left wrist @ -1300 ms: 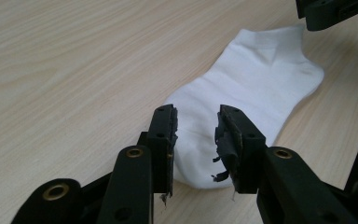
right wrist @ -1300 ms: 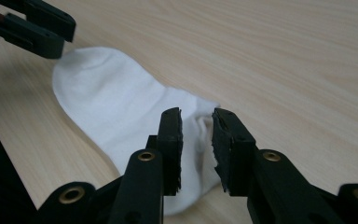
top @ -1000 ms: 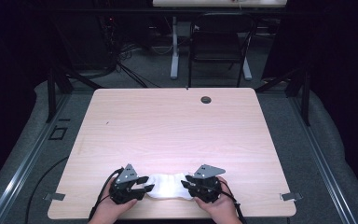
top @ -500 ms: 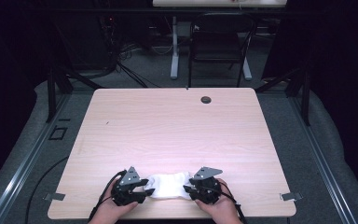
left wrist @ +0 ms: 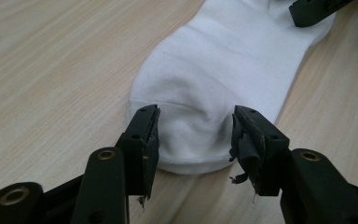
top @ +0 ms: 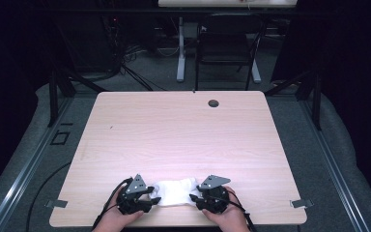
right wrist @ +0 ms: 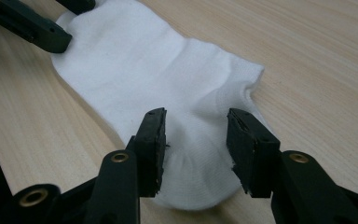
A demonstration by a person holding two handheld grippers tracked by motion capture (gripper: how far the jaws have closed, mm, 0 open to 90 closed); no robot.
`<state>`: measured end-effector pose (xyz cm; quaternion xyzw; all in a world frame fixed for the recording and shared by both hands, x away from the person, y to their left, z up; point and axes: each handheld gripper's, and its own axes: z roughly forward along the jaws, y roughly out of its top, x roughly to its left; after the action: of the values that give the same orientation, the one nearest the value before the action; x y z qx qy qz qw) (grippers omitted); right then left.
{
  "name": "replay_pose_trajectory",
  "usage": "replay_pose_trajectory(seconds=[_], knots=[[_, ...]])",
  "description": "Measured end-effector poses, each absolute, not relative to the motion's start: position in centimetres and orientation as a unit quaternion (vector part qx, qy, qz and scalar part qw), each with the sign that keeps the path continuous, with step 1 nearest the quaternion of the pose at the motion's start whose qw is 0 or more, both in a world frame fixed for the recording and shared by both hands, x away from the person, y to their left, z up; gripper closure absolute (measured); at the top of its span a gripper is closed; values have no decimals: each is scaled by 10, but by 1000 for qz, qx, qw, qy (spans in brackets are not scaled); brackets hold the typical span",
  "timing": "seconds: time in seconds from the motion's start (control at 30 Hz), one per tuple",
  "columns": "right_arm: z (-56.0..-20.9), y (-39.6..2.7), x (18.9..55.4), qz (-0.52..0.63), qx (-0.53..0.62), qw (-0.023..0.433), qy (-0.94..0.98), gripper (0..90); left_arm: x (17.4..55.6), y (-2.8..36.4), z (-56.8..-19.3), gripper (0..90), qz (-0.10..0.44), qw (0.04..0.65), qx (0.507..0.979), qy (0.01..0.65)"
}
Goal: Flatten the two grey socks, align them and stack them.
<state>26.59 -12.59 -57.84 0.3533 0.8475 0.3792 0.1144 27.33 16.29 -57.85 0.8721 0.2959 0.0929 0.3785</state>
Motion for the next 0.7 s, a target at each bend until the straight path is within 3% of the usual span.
replay_pose_trajectory(seconds=[0.7], knots=[[-578,-125,301,380,388,115,832,579,313,160,-581,517,103,390,853,331]])
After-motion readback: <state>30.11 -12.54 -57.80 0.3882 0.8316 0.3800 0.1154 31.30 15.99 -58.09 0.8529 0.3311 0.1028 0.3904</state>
